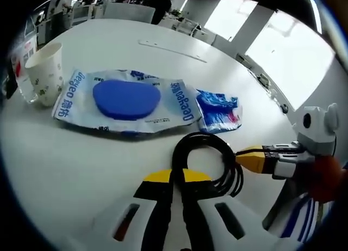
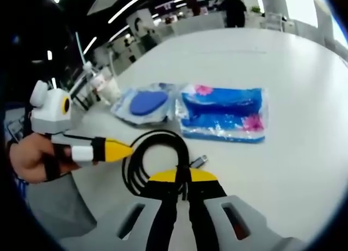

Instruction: Arrange the tabletop items into an orderly group along one side of the table until the central work area is clear of visible clutter.

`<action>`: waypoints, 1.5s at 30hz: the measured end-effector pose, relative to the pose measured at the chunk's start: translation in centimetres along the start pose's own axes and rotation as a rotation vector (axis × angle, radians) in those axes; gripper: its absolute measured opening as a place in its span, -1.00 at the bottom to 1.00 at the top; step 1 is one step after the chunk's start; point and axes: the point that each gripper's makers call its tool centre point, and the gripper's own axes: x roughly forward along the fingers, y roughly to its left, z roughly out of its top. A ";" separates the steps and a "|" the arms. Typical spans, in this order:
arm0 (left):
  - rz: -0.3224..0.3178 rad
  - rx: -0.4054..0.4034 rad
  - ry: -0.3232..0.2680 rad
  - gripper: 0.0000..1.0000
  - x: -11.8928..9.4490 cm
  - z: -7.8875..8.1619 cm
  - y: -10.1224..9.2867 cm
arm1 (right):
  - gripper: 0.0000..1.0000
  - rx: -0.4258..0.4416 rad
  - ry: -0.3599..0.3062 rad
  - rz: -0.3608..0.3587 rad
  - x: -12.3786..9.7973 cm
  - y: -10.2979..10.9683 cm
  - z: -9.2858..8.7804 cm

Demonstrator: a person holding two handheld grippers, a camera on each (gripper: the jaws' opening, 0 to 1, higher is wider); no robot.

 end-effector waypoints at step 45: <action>-0.013 0.048 -0.005 -0.82 -2.0 0.0 0.8 | -0.83 -0.028 0.004 -0.019 -0.6 -0.2 0.4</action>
